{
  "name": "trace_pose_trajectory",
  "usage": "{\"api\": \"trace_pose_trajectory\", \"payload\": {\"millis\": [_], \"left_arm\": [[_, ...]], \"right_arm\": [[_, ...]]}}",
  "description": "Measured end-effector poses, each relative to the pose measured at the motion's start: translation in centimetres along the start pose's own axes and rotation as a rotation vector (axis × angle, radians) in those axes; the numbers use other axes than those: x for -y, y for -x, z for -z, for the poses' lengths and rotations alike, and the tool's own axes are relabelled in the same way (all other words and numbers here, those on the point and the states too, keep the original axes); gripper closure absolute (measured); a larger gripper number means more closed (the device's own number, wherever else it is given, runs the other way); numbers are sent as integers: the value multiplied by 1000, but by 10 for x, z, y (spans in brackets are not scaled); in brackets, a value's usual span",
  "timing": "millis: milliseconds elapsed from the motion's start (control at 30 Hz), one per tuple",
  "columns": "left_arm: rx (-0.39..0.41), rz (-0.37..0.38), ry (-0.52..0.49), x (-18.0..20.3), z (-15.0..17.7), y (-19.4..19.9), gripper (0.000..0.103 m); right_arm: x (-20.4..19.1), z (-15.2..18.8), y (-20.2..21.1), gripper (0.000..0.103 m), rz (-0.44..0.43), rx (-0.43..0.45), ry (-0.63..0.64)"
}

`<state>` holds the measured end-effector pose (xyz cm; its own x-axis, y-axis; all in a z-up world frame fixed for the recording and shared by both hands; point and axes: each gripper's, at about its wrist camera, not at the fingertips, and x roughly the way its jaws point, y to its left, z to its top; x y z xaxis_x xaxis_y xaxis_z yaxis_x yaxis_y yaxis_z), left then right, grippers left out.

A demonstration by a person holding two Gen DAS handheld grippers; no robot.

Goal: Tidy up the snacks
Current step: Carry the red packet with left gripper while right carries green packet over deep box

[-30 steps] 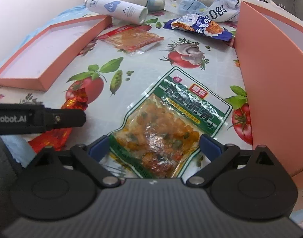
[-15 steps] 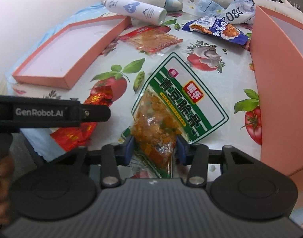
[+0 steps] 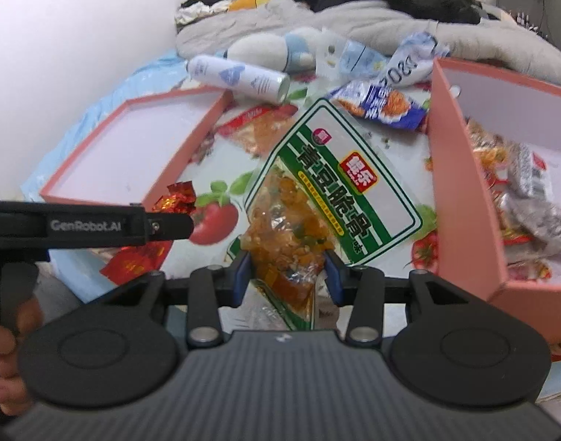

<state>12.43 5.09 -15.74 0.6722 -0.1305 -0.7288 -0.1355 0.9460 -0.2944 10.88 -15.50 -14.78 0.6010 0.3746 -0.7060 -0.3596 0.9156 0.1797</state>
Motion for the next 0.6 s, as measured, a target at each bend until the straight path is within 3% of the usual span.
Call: {"api": "trace_pose_trajectory", "payload": {"millis": [367, 600], "left_arm": [[108, 68, -24, 34, -42, 45, 44], [151, 164, -57, 77, -65, 53, 44]], "right_arm": [[20, -38, 60, 58, 23, 117, -73], [34, -63, 95, 58, 59, 220, -60]]}}
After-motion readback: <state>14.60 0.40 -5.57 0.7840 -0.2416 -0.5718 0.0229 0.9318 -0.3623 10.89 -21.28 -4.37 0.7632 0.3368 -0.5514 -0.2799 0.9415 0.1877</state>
